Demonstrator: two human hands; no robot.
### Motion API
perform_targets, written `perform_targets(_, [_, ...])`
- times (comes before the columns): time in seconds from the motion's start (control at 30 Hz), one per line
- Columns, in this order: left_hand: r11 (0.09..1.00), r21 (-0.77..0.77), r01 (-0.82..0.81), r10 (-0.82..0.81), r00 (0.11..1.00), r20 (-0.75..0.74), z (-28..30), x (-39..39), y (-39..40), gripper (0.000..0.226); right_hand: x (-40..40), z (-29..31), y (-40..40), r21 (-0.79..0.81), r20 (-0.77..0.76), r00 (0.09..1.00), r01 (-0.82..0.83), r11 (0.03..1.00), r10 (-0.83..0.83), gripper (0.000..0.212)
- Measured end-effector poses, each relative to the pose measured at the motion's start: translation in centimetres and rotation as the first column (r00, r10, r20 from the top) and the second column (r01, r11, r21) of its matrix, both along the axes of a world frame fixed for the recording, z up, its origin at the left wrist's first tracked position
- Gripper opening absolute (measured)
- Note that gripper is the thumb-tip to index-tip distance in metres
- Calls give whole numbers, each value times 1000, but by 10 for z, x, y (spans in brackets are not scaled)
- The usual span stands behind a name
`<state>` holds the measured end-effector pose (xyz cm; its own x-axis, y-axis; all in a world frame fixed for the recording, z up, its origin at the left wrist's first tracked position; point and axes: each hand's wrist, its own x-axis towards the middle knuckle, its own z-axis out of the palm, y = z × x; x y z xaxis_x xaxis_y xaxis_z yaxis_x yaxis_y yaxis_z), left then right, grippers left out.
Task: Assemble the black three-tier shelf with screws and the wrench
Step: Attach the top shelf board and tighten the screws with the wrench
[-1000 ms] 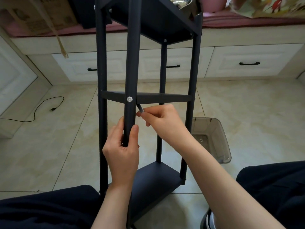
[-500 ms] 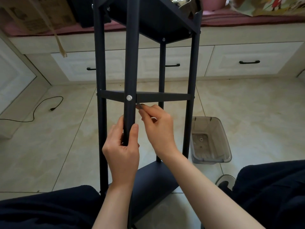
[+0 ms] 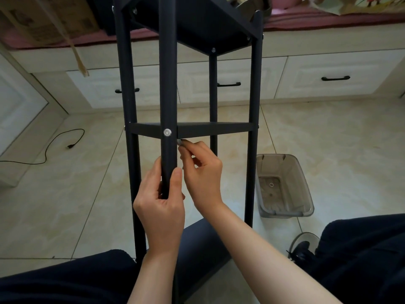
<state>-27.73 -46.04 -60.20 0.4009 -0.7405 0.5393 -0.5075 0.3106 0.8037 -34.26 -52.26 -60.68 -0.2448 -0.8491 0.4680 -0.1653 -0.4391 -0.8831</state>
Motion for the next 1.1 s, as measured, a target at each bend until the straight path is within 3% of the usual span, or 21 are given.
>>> perform_targets(0.73, [1000, 31, -1, 1, 1000, -10, -2, 2, -1, 35, 10, -5, -7, 164, 143, 985, -125, 979, 102, 18])
perform_targets(1.1, [1000, 19, 7, -7, 1000, 1, 2, -2, 0, 29, -10, -8, 2, 143, 111, 987, -132, 981, 116, 14])
